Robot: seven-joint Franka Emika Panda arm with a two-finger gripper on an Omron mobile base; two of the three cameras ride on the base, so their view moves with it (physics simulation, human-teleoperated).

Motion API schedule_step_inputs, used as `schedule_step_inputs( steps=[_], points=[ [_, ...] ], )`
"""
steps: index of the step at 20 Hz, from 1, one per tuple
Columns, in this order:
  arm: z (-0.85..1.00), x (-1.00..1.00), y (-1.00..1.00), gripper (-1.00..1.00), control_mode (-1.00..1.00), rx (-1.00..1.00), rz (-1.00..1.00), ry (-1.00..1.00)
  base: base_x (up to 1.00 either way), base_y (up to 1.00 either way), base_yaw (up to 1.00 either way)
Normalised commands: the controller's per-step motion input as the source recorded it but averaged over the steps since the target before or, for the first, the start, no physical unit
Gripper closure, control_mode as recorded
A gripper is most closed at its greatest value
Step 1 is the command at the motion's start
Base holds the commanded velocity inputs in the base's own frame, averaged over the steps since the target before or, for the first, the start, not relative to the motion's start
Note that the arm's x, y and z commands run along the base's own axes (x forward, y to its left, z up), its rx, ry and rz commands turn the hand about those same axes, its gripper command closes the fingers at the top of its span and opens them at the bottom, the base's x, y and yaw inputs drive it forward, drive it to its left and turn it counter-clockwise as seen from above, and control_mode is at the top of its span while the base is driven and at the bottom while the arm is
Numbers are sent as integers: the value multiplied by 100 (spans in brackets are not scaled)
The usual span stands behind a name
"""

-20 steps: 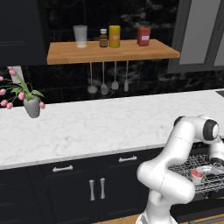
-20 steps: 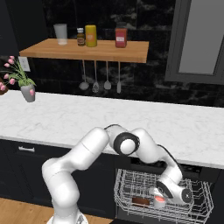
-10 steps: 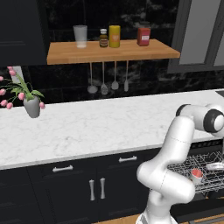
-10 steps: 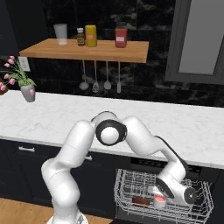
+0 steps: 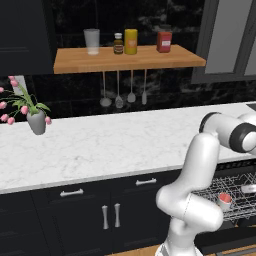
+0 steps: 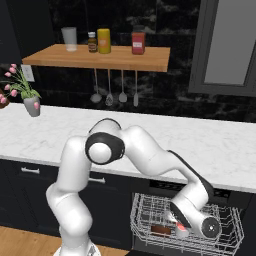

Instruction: Pick up the cup and bowl from the counter, place them in the dishwasher, and close the dishwasher door.

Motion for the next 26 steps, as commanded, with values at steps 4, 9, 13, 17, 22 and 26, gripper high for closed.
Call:
schedule_step_inputs(
  steps=[4,9,13,17,22,26],
  points=[
    [41,0,2,-100,-100,0,0,-6,0,0,0],
    [35,-2,0,-100,-100,1,0,-10,0,0,0],
    [9,-8,0,-100,-100,0,0,-13,0,0,0],
    [-13,-8,0,-100,-100,0,0,0,0,0,0],
    [-12,-37,0,-100,-100,0,-1,-2,0,0,0],
    [-1,-43,0,-100,-100,0,0,-9,0,0,0]
  ],
)
